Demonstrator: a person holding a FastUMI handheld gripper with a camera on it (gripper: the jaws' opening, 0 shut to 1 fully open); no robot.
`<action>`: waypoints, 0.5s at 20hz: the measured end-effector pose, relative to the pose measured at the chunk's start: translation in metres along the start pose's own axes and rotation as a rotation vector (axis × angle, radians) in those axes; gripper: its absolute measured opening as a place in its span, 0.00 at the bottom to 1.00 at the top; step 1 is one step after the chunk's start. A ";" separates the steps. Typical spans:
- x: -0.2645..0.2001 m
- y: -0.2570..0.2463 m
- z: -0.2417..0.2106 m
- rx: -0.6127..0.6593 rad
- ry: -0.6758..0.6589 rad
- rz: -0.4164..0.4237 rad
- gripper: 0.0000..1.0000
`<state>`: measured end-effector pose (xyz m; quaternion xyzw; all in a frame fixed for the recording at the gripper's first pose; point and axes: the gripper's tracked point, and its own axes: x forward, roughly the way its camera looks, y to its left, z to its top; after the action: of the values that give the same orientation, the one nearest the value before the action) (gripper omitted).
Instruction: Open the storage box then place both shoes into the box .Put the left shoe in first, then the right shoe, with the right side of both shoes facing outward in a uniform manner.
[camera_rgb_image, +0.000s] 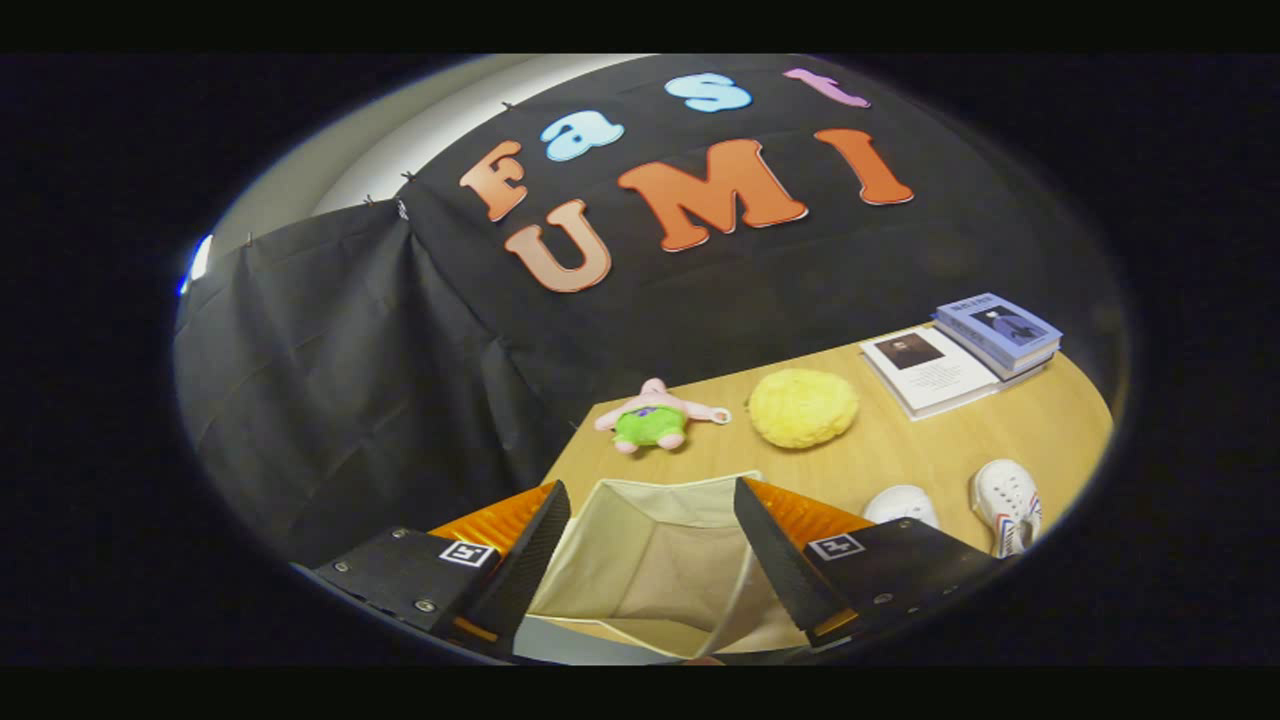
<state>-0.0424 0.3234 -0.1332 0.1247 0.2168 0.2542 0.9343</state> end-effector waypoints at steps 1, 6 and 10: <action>-0.002 -0.018 0.001 -0.017 -0.005 -0.037 0.98; -0.014 -0.104 -0.012 -0.075 0.015 -0.201 0.98; -0.022 -0.163 -0.035 -0.127 0.058 -0.317 0.98</action>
<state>-0.0072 0.1792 -0.2128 0.0220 0.2442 0.1203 0.9620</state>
